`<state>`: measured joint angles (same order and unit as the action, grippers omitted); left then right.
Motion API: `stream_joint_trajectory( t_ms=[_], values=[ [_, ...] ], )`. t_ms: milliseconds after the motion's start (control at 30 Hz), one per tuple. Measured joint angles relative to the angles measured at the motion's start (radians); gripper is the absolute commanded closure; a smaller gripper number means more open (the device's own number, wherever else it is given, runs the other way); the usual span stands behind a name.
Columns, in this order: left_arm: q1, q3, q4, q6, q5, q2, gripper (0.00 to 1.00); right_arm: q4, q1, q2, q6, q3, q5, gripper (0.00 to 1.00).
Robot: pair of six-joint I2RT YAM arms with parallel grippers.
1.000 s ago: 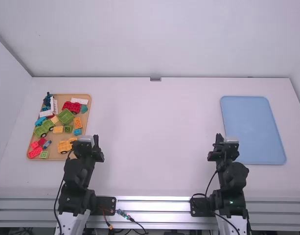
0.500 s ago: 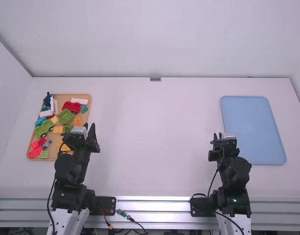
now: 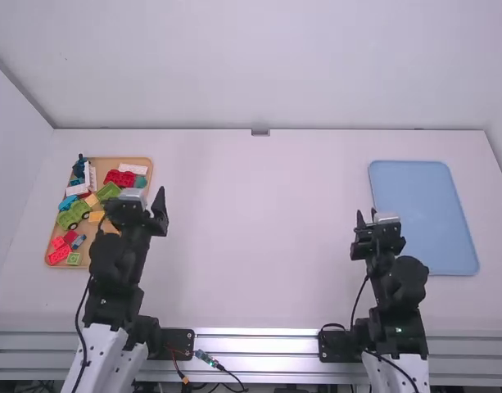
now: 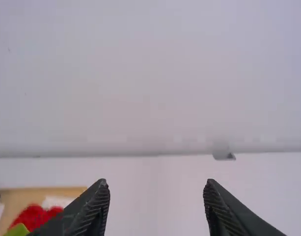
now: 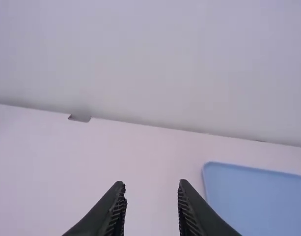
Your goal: Assemble lego blocks to make yellow taxi
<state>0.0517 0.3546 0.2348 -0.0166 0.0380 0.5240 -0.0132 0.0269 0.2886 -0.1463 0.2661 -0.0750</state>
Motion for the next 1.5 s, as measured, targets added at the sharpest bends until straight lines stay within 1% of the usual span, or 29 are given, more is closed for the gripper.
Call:
stream_joint_trajectory(
  t_ms=[133, 400, 533, 700, 867, 1000, 1100, 1333, 1500],
  values=[
    [0.000, 0.049, -0.074, -0.022, -0.012, 0.072, 0.37, 0.001, 0.021, 0.023, -0.021, 0.020, -0.001, 0.67],
    [0.000, 0.229, -0.205, -0.037, -0.034, 0.211, 0.24, 0.008, 0.063, 0.086, -0.036, 0.082, -0.003, 0.61],
    [0.000, 0.273, -0.262, -0.037, -0.021, 0.265, 0.19, 0.032, 0.084, 0.105, -0.037, 0.105, -0.006, 0.59],
    [0.000, 0.288, -0.241, -0.058, -0.006, 0.334, 0.11, 0.075, 0.109, 0.151, -0.037, 0.141, -0.006, 0.55],
    [0.000, 0.288, -0.218, -0.095, 0.000, 0.402, 0.05, 0.117, 0.093, 0.193, -0.039, 0.187, -0.006, 0.50],
    [0.000, 0.288, -0.199, -0.126, 0.000, 0.444, 0.02, 0.152, 0.062, 0.235, -0.037, 0.229, -0.007, 0.46],
    [0.000, 0.288, -0.199, -0.153, 0.000, 0.470, 0.01, 0.151, 0.048, 0.266, -0.038, 0.257, -0.006, 0.42],
    [0.000, 0.288, -0.212, -0.218, 0.000, 0.538, 0.01, 0.129, 0.047, 0.355, -0.022, 0.347, -0.007, 0.32],
    [0.000, 0.288, -0.237, -0.268, 0.002, 0.571, 0.00, 0.130, 0.047, 0.442, -0.002, 0.438, -0.003, 0.23]
  ],
)
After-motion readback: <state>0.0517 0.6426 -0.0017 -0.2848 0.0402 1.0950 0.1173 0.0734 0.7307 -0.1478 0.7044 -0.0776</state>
